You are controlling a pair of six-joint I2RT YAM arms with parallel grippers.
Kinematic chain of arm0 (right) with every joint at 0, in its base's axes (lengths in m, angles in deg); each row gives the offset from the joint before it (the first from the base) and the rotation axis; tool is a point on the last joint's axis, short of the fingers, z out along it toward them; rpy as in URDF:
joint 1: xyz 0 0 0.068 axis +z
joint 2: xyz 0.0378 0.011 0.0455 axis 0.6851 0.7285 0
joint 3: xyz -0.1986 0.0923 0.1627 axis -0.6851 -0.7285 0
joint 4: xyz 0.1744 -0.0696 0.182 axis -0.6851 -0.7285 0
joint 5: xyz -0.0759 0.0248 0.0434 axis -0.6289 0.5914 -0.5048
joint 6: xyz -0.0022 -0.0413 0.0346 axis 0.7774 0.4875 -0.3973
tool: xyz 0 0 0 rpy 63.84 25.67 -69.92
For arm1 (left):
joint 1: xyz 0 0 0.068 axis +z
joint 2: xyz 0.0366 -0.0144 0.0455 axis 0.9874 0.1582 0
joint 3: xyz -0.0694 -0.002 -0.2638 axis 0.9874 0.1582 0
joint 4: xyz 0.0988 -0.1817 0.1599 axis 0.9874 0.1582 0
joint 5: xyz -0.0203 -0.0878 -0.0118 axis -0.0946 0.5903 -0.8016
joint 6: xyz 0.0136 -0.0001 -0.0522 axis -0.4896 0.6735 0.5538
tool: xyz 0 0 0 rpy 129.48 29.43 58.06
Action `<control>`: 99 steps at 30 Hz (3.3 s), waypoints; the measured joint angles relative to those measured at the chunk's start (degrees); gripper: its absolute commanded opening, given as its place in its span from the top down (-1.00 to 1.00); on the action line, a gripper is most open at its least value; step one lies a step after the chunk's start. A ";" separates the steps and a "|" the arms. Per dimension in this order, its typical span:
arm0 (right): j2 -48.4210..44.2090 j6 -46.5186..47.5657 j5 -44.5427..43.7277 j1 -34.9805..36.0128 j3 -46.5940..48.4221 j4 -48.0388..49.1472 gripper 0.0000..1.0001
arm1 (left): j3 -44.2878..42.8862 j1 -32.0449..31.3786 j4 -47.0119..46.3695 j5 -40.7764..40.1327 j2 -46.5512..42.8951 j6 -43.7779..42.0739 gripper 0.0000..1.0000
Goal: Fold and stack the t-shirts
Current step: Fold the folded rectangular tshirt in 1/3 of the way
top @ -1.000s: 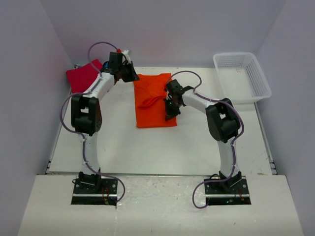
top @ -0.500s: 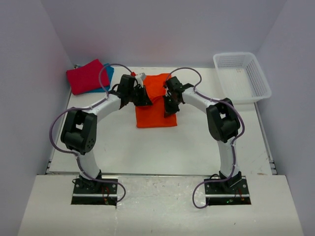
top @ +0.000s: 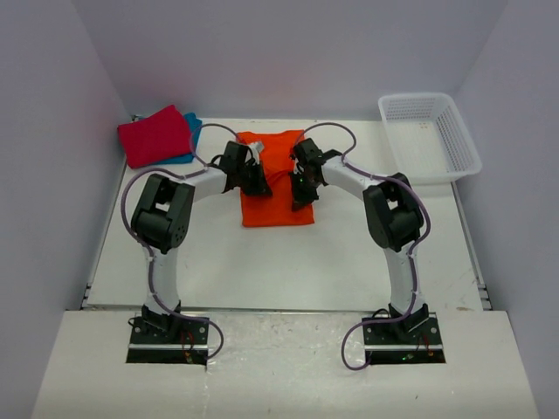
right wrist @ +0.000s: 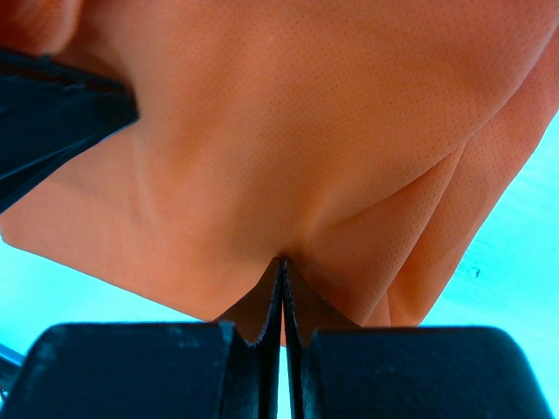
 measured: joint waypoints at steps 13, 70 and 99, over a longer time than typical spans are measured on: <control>1.03 -0.63 -0.04 0.00 0.31 -0.81 1.00 | -13.53 5.88 2.73 -2.19 10.01 -1.03 1.00; -9.79 -5.20 0.63 1.64 -17.68 5.90 1.00 | 31.58 -4.28 -8.76 -10.91 -20.61 11.13 1.00; -37.00 -12.61 -11.04 17.79 -34.49 3.34 1.00 | 50.53 -10.16 -7.69 -12.28 -40.52 15.87 1.00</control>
